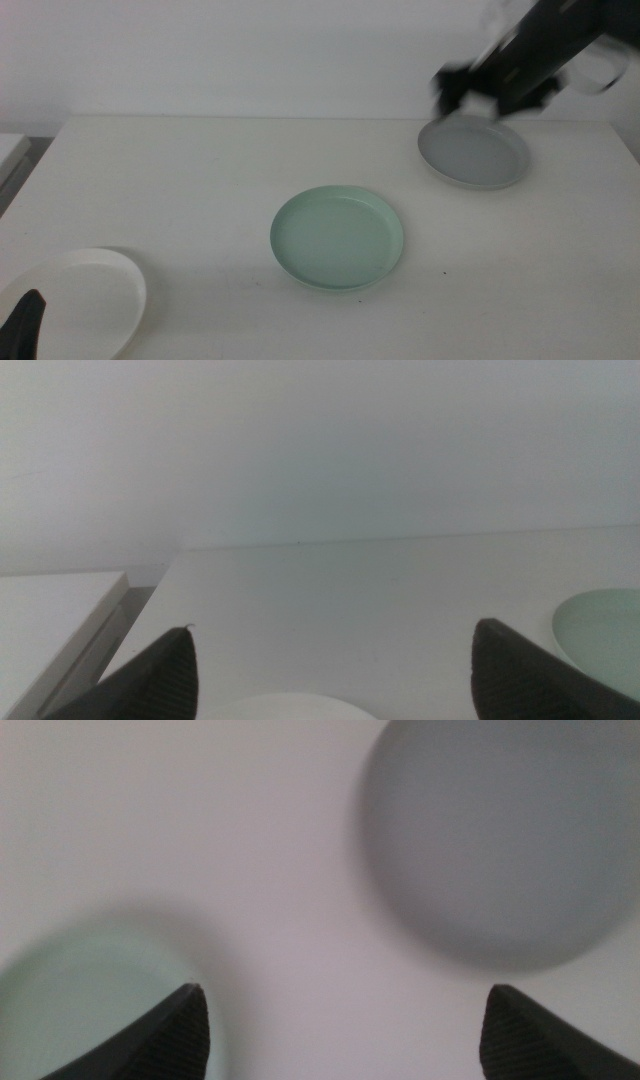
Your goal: Stack the three bowls on top of each other.
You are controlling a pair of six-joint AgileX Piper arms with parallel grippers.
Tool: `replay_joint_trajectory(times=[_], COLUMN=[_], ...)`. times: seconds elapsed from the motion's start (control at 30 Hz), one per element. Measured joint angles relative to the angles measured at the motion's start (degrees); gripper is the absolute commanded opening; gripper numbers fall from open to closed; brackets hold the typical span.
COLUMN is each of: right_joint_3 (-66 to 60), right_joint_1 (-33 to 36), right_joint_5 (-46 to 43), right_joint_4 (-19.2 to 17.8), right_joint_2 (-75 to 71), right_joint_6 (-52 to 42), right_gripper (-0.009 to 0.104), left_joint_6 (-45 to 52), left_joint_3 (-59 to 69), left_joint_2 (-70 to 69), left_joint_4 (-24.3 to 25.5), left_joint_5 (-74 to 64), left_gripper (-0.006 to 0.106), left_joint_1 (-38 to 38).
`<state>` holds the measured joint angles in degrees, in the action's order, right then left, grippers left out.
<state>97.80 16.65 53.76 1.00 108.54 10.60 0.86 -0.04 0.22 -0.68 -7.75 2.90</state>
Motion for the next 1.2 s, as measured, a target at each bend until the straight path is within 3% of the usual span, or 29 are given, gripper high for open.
replay_joint_trajectory(times=[0.27,0.43,0.9,1.2], right_joint_3=[10.0,10.3,23.1,27.6], right_joint_1=[-14.0,-18.9,-20.1,-20.1], right_joint_5=[2.3,0.6,1.7,4.4], right_joint_4=[4.5,7.2,8.5,9.0], right_joint_2=[3.3,10.5,28.3,32.7], right_joint_6=[-5.4,-7.9,-6.7,-4.9], right_gripper=[0.093,0.089,0.075,0.059], left_joint_6=[0.0,0.0,0.0,0.0], left_joint_3=[0.0,0.0,0.0,0.0], left_joint_2=[0.0,0.0,0.0,0.0], left_joint_4=[0.0,0.0,0.0,0.0], left_joint_5=[0.0,0.0,0.0,0.0], left_gripper=[0.094,0.094,0.094,0.094], left_joint_1=[0.0,0.0,0.0,0.0])
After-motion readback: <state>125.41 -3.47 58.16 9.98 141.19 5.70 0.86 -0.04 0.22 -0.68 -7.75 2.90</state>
